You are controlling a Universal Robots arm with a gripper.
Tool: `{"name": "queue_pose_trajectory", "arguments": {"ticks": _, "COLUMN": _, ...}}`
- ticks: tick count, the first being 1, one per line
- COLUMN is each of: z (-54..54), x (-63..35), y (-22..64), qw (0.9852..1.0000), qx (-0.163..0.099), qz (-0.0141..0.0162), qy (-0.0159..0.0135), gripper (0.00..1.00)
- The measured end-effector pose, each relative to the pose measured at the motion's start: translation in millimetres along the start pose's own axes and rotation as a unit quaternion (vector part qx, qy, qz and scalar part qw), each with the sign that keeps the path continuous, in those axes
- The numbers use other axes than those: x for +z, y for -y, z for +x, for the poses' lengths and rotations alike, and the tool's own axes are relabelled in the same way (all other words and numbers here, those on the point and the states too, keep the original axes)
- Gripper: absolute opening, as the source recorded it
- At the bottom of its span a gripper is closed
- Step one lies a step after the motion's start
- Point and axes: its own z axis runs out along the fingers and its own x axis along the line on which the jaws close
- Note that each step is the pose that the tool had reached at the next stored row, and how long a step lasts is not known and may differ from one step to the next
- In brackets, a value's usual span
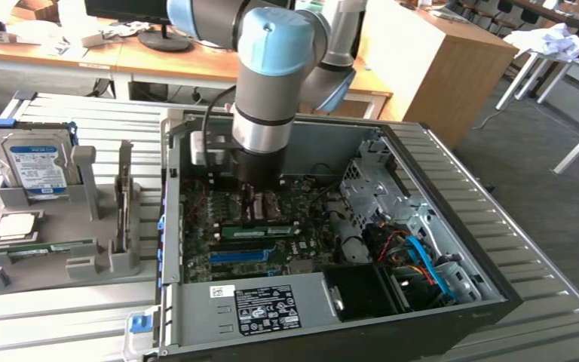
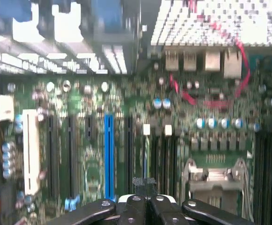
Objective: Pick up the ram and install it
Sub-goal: 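Press down the ram until it locks into place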
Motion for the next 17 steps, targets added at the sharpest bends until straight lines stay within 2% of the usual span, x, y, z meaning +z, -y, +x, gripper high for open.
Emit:
{"name": "queue_pose_trajectory", "arguments": {"ticks": 3, "z": 0.0, "x": 1.7, "y": -6.0, "qw": 1.0000, "qx": 0.000, "qz": 0.0002, "qy": 0.0000, "gripper": 0.10}}
{"name": "queue_pose_trajectory", "arguments": {"ticks": 17, "z": 0.1, "x": 10.8, "y": -8.6, "qw": 1.0000, "qx": 0.000, "qz": 0.0001, "qy": -0.0001, "gripper": 0.10}}
